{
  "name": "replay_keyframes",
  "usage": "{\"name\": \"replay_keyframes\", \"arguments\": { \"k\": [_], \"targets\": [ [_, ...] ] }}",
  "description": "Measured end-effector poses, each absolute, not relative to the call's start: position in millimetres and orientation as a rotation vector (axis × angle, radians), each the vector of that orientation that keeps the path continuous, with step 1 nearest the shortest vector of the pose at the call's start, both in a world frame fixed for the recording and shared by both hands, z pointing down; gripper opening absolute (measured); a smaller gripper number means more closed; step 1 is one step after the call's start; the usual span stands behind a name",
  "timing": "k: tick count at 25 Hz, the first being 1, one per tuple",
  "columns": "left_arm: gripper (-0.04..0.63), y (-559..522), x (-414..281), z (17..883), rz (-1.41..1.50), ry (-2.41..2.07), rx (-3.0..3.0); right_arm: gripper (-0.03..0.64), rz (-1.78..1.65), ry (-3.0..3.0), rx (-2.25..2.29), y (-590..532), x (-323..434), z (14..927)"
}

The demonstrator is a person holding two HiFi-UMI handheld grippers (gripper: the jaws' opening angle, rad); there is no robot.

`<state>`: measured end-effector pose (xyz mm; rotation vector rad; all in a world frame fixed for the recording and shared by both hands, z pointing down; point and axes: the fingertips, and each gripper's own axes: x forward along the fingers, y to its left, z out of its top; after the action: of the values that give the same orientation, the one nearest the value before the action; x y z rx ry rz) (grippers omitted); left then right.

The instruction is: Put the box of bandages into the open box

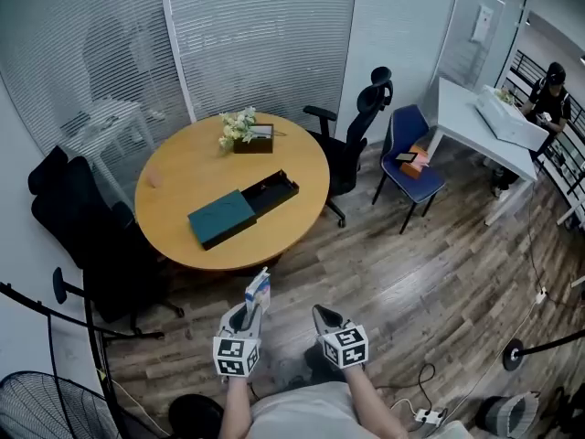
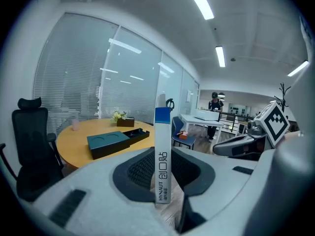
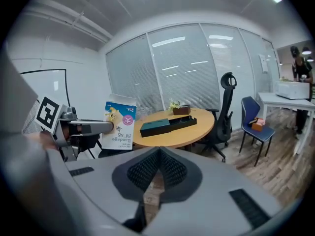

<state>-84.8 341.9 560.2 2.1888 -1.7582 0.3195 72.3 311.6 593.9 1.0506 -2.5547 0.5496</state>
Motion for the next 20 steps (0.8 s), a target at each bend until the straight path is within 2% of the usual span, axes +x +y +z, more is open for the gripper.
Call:
{"name": "replay_keyframes", "arguments": {
  "k": [8,20],
  "targets": [
    [0.084,328.0,-74.0,572.3,0.340,-1.718,2.198,-0.003,0.631,-2.530,1.094,299.6,86.9,609.5],
    [0.086,285.5,-72.5,579.9,0.363,-1.701,2.194,-0.003,0.708,-2.508,0.957,266.6,69.8,623.8]
  ]
}}
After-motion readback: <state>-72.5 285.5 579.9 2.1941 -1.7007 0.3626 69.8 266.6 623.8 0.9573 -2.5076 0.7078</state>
